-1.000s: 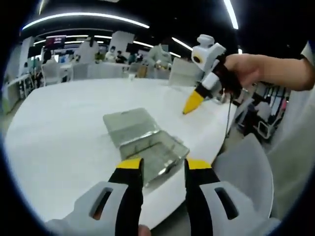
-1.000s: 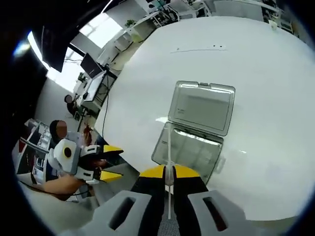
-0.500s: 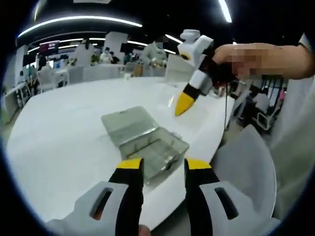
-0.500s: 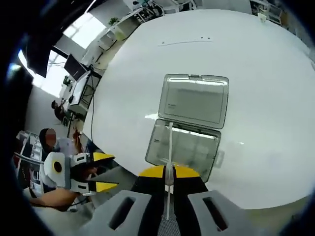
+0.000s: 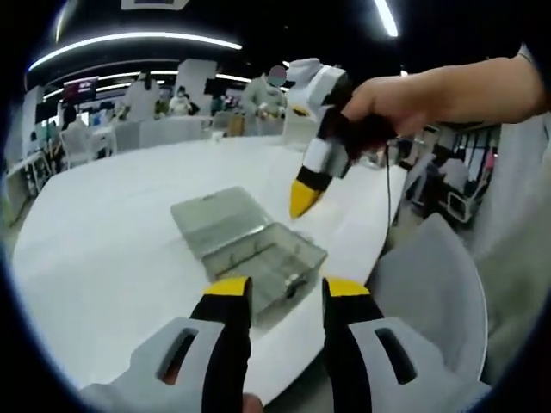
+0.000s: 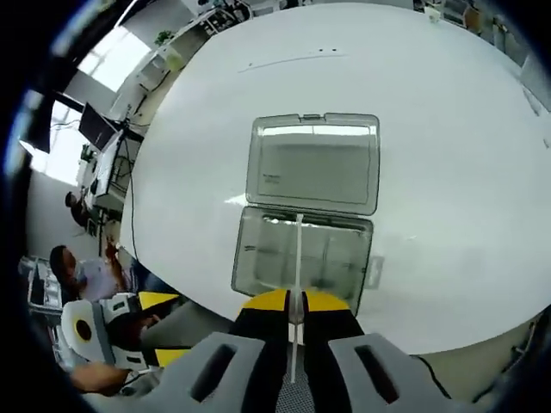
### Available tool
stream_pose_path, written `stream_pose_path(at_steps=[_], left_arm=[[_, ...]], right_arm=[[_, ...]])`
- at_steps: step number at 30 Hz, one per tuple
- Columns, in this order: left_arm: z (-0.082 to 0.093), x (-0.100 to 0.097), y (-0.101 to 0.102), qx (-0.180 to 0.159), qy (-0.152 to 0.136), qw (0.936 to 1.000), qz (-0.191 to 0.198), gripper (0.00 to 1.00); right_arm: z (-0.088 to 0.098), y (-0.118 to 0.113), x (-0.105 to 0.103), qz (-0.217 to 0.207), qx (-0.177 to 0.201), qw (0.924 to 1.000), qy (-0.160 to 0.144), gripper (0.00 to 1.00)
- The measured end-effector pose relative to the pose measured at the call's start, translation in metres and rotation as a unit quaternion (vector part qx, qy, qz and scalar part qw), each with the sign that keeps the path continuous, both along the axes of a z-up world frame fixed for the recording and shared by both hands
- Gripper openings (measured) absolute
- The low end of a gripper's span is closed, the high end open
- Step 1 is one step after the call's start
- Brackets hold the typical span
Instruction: Insert the divider into the dual guide fixture by aligning both edges with the guide slots and pushing it downward to the bottom, including one-sided entry, uneven engagement, binding, and posture correction.
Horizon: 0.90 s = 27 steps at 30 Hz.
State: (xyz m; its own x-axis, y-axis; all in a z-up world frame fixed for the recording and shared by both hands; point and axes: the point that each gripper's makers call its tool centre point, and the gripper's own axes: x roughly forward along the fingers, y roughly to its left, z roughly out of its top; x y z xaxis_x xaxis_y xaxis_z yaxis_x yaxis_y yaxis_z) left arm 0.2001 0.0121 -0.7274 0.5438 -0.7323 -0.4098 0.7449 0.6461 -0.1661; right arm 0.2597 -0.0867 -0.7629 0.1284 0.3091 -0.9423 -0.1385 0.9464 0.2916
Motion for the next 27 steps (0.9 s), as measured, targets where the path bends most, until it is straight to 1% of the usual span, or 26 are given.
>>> stream_pose_path(at_steps=[1, 4, 5, 11, 14, 19, 23, 27], left_arm=[[0.0, 0.0, 0.0, 0.0, 0.0, 1.0, 0.0, 0.3], [-0.001, 0.0, 0.001, 0.002, -0.002, 1.0, 0.003, 0.3], [-0.001, 0.0, 0.001, 0.003, -0.002, 1.0, 0.004, 0.3], [-0.003, 0.001, 0.002, 0.007, -0.006, 0.9999, 0.007, 0.3], [-0.002, 0.001, 0.001, 0.008, -0.007, 0.9999, 0.007, 0.3], [-0.005, 0.002, 0.002, 0.017, -0.005, 0.9998, 0.01, 0.36], [-0.006, 0.002, 0.002, 0.023, -0.009, 0.9997, 0.009, 0.37], [-0.007, 0.004, 0.003, 0.026, -0.006, 0.9996, 0.014, 0.4]], right_arm=[[-0.001, 0.001, -0.002, -0.003, -0.001, 1.0, 0.006, 0.0], [-0.005, 0.002, -0.003, -0.001, -0.01, 0.9999, 0.007, 0.0], [-0.006, 0.002, -0.004, -0.004, -0.013, 0.9998, 0.012, 0.0], [-0.016, 0.003, -0.004, -0.005, -0.022, 0.9996, 0.019, 0.0], [-0.021, -0.001, -0.004, -0.019, -0.027, 0.9991, 0.026, 0.0], [-0.027, -0.003, -0.005, -0.027, -0.028, 0.9986, 0.035, 0.0], [-0.03, -0.004, -0.004, -0.031, -0.03, 0.9983, 0.038, 0.0], [-0.033, -0.005, -0.002, -0.039, -0.03, 0.9979, 0.043, 0.0]])
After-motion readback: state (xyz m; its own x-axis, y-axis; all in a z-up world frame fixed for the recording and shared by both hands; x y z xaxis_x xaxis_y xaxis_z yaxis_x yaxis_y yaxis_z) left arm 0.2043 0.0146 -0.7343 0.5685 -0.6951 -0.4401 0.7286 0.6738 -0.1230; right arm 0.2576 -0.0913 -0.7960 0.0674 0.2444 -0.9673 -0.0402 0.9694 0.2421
